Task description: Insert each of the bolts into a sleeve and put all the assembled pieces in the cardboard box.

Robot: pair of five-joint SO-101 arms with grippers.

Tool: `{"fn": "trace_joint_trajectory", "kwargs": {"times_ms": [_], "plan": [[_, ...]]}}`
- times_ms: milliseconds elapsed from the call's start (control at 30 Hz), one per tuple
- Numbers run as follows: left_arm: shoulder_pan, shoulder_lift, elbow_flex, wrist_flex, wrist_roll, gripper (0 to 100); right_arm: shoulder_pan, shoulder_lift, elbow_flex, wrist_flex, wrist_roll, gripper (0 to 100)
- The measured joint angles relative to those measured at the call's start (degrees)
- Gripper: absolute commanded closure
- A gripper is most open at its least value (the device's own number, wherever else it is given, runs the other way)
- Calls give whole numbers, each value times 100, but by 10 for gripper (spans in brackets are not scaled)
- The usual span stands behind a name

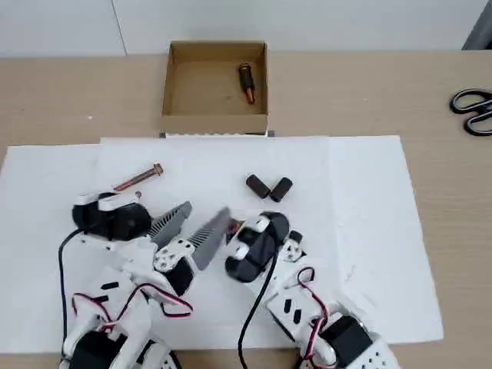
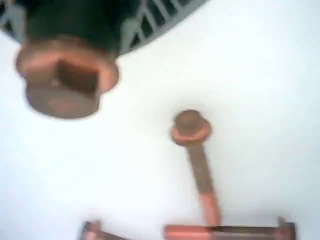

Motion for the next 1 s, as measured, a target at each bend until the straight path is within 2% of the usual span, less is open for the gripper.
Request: {"fn": "trace_joint_trajectory", "kwargs": {"times_ms": [67,200,333,467,700,867,1000], "plan": [[-255,0,-9,0,-158,972,360,0,0,0,-229,995],[-914,0,316,-114,-730,994,879,0,0,0,-615,995],[-1468,0,1248,-738,-1354,994,1371,35,-123,0,-765,995],[-1609,0,2119,-1477,-1714,994,1873,545,-914,0,-1178,995],[-1609,9,2321,-1670,-2031,994,2145,3200,-2954,-44,-1257,995],[-1609,9,2321,-1055,-2840,994,2163,5310,-4475,-457,-1248,995],[-1609,9,2321,-835,-3218,994,2189,6857,-5415,-1108,-633,995]]}}
